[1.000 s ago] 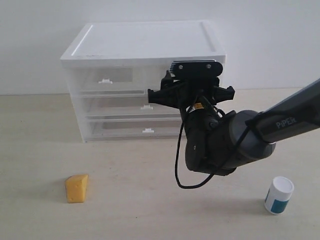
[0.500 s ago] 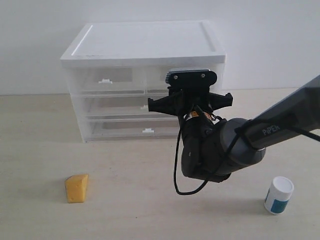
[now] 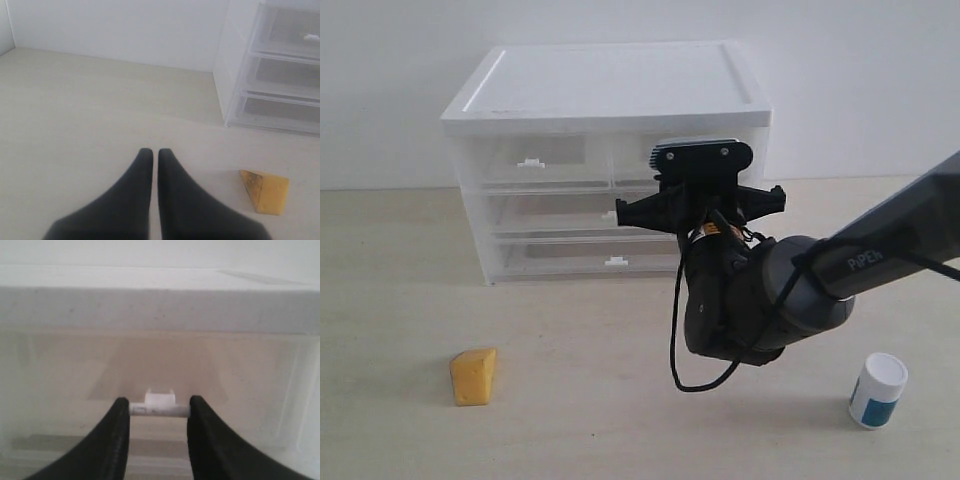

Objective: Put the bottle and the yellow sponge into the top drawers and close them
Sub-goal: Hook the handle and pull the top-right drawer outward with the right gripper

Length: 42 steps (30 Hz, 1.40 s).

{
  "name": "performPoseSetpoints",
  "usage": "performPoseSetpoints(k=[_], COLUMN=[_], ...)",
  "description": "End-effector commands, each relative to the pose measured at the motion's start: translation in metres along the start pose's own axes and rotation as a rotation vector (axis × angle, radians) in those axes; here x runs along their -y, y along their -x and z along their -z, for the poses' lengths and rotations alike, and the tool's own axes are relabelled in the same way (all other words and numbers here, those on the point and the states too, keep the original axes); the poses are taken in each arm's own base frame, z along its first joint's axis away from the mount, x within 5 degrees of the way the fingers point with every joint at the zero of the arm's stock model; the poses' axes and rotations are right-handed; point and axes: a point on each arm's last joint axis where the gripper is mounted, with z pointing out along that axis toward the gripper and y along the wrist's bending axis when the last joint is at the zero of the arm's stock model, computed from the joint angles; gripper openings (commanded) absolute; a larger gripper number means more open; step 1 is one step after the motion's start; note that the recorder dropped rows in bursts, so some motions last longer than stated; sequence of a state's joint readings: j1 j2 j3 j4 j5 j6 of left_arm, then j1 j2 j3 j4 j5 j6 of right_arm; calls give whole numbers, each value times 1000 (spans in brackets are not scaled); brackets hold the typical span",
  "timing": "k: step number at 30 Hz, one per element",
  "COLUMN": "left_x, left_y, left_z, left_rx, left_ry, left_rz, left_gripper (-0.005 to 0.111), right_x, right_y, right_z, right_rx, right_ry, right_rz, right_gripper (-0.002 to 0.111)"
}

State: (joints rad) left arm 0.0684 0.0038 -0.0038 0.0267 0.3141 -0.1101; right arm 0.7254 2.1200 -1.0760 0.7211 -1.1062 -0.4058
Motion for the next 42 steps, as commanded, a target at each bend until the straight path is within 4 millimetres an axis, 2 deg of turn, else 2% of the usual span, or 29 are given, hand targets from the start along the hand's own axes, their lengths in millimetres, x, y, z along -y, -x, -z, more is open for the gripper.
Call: performPoseSetpoints(k=[1,8,14,21,26,29,37,39,42], left_x=[0,0,0,0,0,0,0,0,0], left_y=[0,0,0,0,0,0,0,0,0], left_z=[0,0,0,0,0,0,0,0,0], left_rx=[7,7,7,7,7,7,7,7,7], left_ry=[0,0,0,0,0,0,0,0,0], left_rz=[4,4,4,4,4,4,4,4,4], left_gripper=[4,4,4,4,4,4,4,4,4], right_x=[14,24,14,-1,-11,-19,2,2,0], right_y=[-11,-7,-1,-9,-11,-6,15,15,12], right_z=[8,29,50,78,89,98,120,122,123], right_rx=[-87,-104,-106,-163,-180,-183,-181,-197,-239], right_ry=[-18,-15,20,40,43,47,55,65,85], right_rz=[14,-2,1,4,62,40,17,12,8], right_gripper=[0,0,0,0,0,0,1,14,50])
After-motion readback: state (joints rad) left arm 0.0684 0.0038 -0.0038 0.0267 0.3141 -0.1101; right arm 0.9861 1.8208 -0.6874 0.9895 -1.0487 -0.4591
